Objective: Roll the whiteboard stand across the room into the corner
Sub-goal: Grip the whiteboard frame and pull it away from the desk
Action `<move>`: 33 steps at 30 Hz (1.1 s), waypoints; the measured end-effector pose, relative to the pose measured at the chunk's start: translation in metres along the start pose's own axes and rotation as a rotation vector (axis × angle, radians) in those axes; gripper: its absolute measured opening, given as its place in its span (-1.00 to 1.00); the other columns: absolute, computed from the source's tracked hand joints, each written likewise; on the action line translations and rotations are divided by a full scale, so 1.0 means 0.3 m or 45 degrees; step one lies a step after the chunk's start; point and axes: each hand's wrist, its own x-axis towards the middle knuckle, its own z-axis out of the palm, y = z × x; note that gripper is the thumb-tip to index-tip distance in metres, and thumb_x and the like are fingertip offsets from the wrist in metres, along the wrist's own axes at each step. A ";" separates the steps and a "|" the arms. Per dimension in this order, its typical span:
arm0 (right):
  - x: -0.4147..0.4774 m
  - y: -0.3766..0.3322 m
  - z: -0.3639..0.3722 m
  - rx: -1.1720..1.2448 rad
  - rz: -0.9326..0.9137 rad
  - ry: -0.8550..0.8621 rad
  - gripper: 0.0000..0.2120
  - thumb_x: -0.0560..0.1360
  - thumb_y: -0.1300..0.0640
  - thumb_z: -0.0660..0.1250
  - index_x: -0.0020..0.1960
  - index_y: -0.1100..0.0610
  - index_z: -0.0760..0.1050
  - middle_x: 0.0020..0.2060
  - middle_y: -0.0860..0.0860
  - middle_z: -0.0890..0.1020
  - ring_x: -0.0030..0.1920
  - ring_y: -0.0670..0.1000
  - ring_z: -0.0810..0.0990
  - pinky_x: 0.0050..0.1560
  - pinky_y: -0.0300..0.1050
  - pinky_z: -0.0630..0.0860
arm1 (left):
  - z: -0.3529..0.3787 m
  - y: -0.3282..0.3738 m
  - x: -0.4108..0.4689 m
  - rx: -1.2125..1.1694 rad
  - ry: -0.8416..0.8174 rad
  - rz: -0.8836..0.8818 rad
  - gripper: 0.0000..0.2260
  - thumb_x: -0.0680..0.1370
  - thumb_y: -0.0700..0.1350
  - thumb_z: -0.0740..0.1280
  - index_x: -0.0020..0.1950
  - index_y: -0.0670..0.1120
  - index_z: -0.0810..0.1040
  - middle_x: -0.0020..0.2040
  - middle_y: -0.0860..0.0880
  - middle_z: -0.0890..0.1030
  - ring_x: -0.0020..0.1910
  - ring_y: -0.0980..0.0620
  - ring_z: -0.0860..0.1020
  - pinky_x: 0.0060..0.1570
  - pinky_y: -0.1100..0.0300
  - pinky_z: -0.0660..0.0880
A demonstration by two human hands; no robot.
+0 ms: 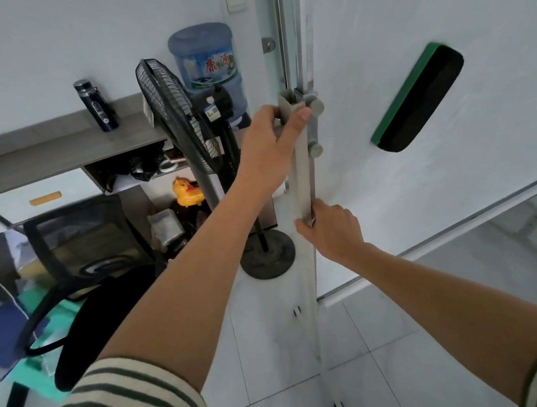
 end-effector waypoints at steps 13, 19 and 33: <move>-0.479 -0.083 -0.068 0.039 0.144 0.032 -0.68 0.53 -0.14 0.22 -0.09 0.14 0.39 -0.26 0.06 0.66 -0.32 0.07 0.57 -0.24 -0.04 0.57 | -0.045 0.146 -0.410 0.031 -0.010 0.075 -0.65 0.53 0.14 0.28 0.04 -0.16 0.49 -0.18 -0.06 0.51 -0.23 0.02 0.49 -0.25 0.22 0.44; -0.667 -0.146 -0.063 0.089 0.207 0.064 -0.68 0.53 -0.14 0.22 -0.10 0.14 0.39 -0.27 0.08 0.67 -0.32 0.13 0.60 -0.28 -0.02 0.56 | -0.105 0.172 -0.575 0.062 -0.031 0.162 -0.71 0.53 0.11 0.29 0.00 -0.11 0.45 -0.20 0.00 0.49 -0.28 0.13 0.44 -0.31 0.45 0.36; -0.971 0.183 -0.213 0.497 0.345 -0.300 -0.73 0.46 -0.13 0.31 0.08 -0.01 0.54 -0.18 -0.11 0.66 -0.13 -0.04 0.63 -0.02 0.00 0.58 | -0.053 -0.058 -1.075 0.048 -0.140 -0.564 -0.83 0.56 -0.05 0.30 0.13 0.00 0.46 -0.13 -0.01 0.58 -0.09 -0.07 0.60 -0.02 -0.04 0.57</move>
